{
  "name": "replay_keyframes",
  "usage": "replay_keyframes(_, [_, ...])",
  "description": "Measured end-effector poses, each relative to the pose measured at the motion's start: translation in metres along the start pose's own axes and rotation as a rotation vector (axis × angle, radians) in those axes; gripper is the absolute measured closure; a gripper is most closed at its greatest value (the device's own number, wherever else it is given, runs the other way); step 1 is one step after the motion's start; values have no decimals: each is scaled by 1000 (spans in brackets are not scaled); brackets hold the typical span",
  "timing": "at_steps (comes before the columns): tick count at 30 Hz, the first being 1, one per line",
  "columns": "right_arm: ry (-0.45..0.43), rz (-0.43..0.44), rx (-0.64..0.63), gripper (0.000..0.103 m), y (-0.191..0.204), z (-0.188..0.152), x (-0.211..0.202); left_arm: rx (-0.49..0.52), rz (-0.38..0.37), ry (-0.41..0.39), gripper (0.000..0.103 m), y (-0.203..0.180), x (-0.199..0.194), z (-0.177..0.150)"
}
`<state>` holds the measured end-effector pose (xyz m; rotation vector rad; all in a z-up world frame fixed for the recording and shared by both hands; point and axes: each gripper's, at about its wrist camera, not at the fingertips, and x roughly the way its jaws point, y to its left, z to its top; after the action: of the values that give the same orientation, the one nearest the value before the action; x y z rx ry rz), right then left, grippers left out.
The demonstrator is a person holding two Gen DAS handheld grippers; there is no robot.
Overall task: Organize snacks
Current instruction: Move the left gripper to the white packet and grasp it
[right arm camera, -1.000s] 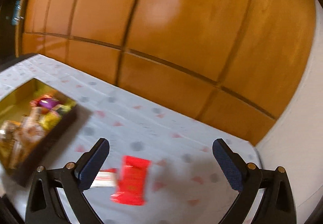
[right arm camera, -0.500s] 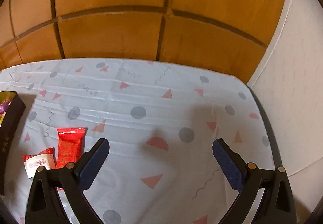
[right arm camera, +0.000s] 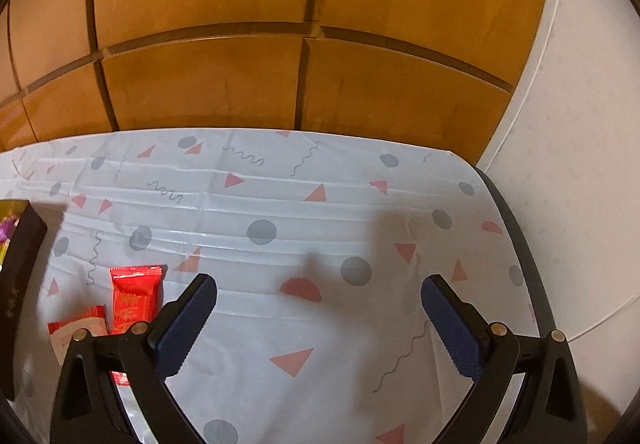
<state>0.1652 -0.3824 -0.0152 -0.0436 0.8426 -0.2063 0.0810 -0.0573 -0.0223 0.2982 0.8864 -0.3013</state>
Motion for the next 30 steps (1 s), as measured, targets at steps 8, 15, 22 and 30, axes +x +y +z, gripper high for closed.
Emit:
replay_keyframes(8, [-12,30,5,0,1,1,-4,87,-99,71,43,-37,38,21])
replay_keyframes(15, [-16,54,19,0,1,2,-7,179,-157,126,43,-62,75,43])
replay_keyframes(22, [-10,79,13,0,4,2,-7,221,-151,163,43,-73,113,59])
replay_keyframes(30, [-13,90,27,0,3,2,-7,133,-192,163,72,-66,121,55])
